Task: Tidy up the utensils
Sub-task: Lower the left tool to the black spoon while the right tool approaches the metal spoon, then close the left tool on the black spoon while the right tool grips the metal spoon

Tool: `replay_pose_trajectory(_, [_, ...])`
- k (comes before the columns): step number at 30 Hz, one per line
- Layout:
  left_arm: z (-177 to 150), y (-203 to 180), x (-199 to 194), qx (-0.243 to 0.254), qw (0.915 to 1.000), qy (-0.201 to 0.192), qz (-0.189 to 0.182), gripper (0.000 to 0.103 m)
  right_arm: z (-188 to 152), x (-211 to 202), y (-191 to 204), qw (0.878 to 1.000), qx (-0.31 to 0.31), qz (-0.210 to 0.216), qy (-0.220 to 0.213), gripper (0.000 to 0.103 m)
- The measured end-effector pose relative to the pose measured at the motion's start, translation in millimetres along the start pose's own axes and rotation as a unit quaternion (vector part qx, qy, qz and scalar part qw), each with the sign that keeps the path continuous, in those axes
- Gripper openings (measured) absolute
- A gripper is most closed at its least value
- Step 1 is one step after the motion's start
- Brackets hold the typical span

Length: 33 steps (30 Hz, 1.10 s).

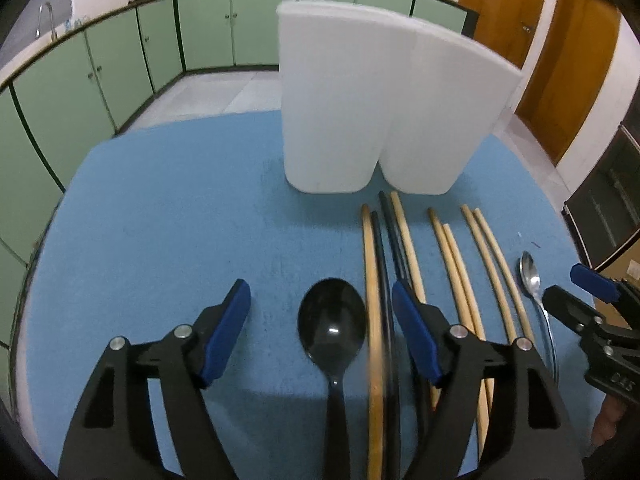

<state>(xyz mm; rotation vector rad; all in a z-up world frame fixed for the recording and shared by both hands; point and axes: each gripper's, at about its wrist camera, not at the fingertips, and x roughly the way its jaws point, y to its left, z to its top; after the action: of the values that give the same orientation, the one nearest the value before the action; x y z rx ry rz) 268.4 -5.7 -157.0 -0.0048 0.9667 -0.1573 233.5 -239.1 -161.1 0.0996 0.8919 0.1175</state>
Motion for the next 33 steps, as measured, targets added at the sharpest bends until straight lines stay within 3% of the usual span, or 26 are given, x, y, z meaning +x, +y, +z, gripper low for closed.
replay_pose_trajectory(1, [-1.1, 2.0, 2.1, -0.006, 1.0000, 0.004, -0.006, 0.053, -0.3, 0.2, 0.2, 1.000, 0.000, 0.000, 0.000, 0.071])
replay_pose_trajectory(3, [-3.0, 4.6, 0.4, -0.010, 0.9999, -0.001, -0.011, 0.044, -0.7, 1.2, 0.3, 1.000, 0.001, 0.001, 0.001, 0.071])
replay_pose_trajectory(4, [-4.1, 5.5, 0.1, -0.007, 0.9999, -0.001, -0.012, 0.032, -0.8, 1.7, 0.9, 1.000, 0.001, 0.002, 0.001, 0.071])
replay_pose_trajectory(16, [-15.6, 24.7, -14.9, -0.007, 0.9996, -0.020, 0.017, 0.034, -1.2, 7.7, 1.9, 1.000, 0.001, 0.004, 0.013, 0.067])
replay_pose_trajectory(20, [-12.2, 21.9, -13.5, -0.004, 0.9994, -0.022, 0.025, 0.056, 2.7, 13.6, 3.9, 1.000, 0.003, 0.006, 0.022, 0.062])
replay_pose_trajectory(23, [-11.7, 22.5, -12.7, -0.007, 0.9993, -0.022, 0.028, 0.059, 7.4, 17.4, 4.0, 1.000, 0.006, 0.005, 0.027, 0.059])
replay_pose_trajectory(28, [-12.8, 24.9, -8.6, -0.013, 0.9996, -0.013, 0.022, 0.057, 14.9, 28.7, 0.9, 0.998, 0.024, 0.009, 0.052, 0.048])
replay_pose_trajectory(33, [-10.6, 27.1, -6.1, -0.006, 0.9997, -0.012, 0.019, 0.040, 12.6, 30.1, 7.0, 0.998, 0.014, -0.015, 0.056, 0.041])
